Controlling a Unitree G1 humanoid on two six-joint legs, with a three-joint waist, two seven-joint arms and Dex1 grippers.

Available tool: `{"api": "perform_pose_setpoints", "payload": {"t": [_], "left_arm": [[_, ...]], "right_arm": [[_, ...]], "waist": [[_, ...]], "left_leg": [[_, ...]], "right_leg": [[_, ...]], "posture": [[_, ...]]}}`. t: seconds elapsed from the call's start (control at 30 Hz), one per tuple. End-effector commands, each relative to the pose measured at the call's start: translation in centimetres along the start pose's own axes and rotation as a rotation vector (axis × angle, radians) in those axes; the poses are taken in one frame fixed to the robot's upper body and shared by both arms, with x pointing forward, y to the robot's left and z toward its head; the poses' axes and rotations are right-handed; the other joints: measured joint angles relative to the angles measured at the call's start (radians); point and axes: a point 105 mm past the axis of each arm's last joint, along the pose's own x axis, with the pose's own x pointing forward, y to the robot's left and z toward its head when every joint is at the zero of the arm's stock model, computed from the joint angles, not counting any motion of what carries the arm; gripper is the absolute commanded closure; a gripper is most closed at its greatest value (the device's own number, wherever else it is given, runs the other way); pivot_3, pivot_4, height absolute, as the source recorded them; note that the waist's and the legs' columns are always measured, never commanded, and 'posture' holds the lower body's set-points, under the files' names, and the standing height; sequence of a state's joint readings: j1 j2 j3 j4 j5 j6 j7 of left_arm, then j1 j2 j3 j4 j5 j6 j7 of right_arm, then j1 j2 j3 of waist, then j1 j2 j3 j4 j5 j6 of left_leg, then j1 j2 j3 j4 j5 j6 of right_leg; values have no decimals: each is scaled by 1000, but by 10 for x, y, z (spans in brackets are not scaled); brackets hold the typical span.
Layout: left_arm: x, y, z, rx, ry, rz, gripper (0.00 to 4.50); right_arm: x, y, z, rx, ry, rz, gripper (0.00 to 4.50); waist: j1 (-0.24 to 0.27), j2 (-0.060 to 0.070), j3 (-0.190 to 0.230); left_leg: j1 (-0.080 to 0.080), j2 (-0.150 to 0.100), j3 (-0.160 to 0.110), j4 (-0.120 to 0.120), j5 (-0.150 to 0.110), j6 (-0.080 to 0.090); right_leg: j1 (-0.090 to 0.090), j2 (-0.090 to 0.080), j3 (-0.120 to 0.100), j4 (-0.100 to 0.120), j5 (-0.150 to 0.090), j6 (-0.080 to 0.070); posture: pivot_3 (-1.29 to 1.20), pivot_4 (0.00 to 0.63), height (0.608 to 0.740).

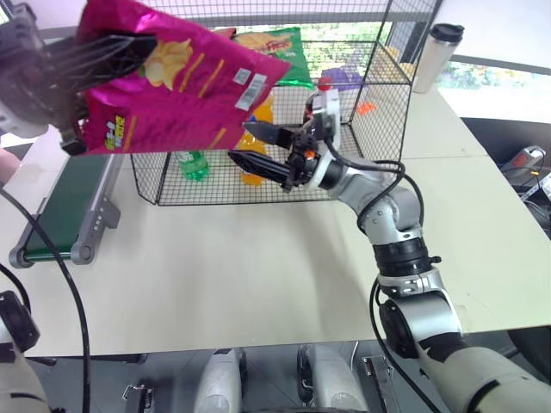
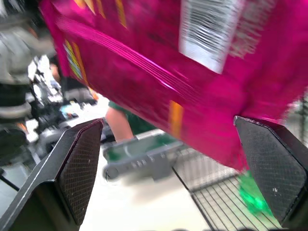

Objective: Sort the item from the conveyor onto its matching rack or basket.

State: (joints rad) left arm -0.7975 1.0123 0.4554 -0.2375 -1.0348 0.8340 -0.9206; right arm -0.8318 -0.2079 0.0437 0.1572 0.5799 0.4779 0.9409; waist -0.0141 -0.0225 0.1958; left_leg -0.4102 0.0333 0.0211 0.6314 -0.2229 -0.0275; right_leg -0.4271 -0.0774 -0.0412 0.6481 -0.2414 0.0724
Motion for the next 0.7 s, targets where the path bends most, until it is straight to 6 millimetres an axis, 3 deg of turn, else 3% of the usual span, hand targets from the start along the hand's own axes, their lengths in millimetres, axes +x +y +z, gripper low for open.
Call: {"api": "perform_pose_setpoints", "payload": {"t": [0.03, 0.33, 0.53, 0.7], "left_arm": [[-8, 0, 17, 80, -27, 26, 4425], [-5, -2, 20, 83, -44, 2, 4425], [2, -4, 12, 33, -67, -29, 4425], [9, -5, 7, -1, -95, -49, 4425]], "right_arm": [[-10, -3, 6, -42, -3, -15, 0], [-22, -17, 12, -76, -8, -88, 0], [-3, 1, 30, -58, -91, 12, 0], [17, 5, 28, -18, -130, 58, 0]], "waist": [[-1, 0, 0], [-2, 0, 0], [-1, 0, 0], [-2, 0, 0]], "left_leg": [[0, 0, 0, 0, 0, 0], [0, 0, 0, 0, 0, 0], [0, 0, 0, 0, 0, 0], [0, 0, 0, 0, 0, 0]], "right_leg": [[0, 0, 0, 0, 0, 0], [0, 0, 0, 0, 0, 0], [0, 0, 0, 0, 0, 0], [0, 0, 0, 0, 0, 0]], "posture": [[0, 150, 740], [0, 150, 740], [0, 150, 740], [0, 150, 740]]}}
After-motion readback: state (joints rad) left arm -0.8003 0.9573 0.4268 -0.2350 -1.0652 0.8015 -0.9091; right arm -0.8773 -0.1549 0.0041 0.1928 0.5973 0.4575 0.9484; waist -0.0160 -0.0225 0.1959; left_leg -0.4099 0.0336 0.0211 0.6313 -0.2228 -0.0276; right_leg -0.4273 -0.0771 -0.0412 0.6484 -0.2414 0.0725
